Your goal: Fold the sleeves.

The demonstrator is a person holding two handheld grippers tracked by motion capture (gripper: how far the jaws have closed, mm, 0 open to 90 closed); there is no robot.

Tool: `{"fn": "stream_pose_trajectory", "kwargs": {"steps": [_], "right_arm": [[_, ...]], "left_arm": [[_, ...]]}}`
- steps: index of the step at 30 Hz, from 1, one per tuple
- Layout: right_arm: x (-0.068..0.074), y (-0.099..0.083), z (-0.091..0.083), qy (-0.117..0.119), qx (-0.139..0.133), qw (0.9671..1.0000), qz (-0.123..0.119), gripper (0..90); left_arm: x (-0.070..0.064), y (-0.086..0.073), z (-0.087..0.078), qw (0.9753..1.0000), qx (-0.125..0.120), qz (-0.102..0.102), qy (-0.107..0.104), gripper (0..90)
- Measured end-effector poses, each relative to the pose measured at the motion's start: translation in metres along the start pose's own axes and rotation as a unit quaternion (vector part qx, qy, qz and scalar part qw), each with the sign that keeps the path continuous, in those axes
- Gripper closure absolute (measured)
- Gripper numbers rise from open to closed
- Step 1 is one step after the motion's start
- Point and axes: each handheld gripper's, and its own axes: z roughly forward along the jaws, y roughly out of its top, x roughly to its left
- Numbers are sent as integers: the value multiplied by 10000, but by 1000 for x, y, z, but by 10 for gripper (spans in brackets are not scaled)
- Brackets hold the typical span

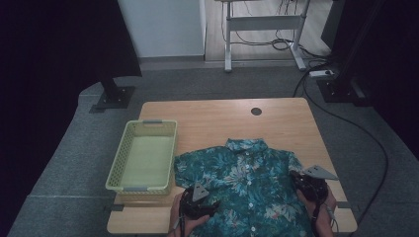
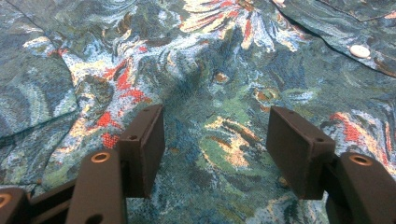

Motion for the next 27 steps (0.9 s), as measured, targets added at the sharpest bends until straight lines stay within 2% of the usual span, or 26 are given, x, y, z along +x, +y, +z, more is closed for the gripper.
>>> {"fn": "stream_pose_trajectory", "kwargs": {"steps": [11,22,27], "right_arm": [[15,5,8,-53,83,9994,-332,867],[30,2,30,-39,386,9977,-563,866],[40,1,40,64,541,9960,-710,840]], "left_arm": [[-1,0,0,10000,5,24,19,373],[-1,0,0,10000,15,44,40,373],[-1,0,0,10000,18,47,47,373]]}}
